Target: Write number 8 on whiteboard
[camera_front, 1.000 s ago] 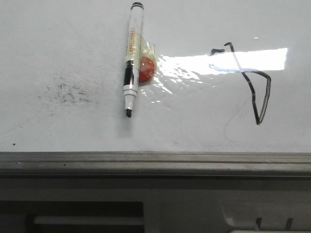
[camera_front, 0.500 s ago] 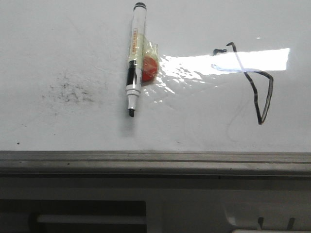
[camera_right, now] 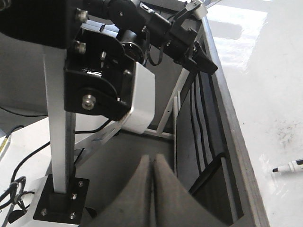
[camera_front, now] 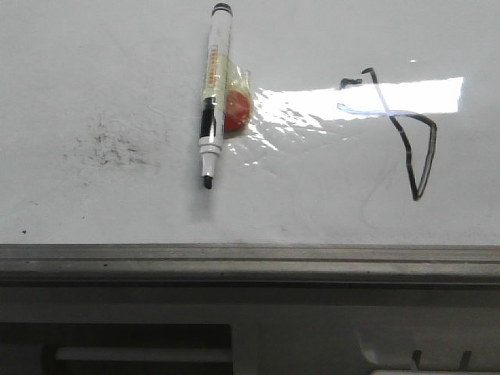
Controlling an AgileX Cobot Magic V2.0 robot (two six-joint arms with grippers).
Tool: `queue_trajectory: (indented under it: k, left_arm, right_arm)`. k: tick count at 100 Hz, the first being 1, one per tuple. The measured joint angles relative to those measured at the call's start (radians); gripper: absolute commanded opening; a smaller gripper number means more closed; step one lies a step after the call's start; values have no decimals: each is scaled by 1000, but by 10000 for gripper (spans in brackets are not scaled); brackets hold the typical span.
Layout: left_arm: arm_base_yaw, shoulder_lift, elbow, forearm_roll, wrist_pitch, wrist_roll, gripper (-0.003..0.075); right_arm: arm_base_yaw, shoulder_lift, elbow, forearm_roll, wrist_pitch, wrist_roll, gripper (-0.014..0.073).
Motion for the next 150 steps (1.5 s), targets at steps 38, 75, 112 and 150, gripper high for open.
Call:
queue_trajectory:
  k: [38,75,112,150]
  left_arm:
    - [4,0,0,0,0,0,-20]
    - [6,0,0,0,0,0,-20]
    - [6,0,0,0,0,0,-20]
    - [6,0,0,0,1,0,-20]
  right_arm:
    - [0,0,0,0,0,0,-64]
    - [0,0,27,-48,-36,0,-63]
    - [-384,38,445,-225,-974,0,-63]
    - [-821,-125,638,-225,-925,129,-64]
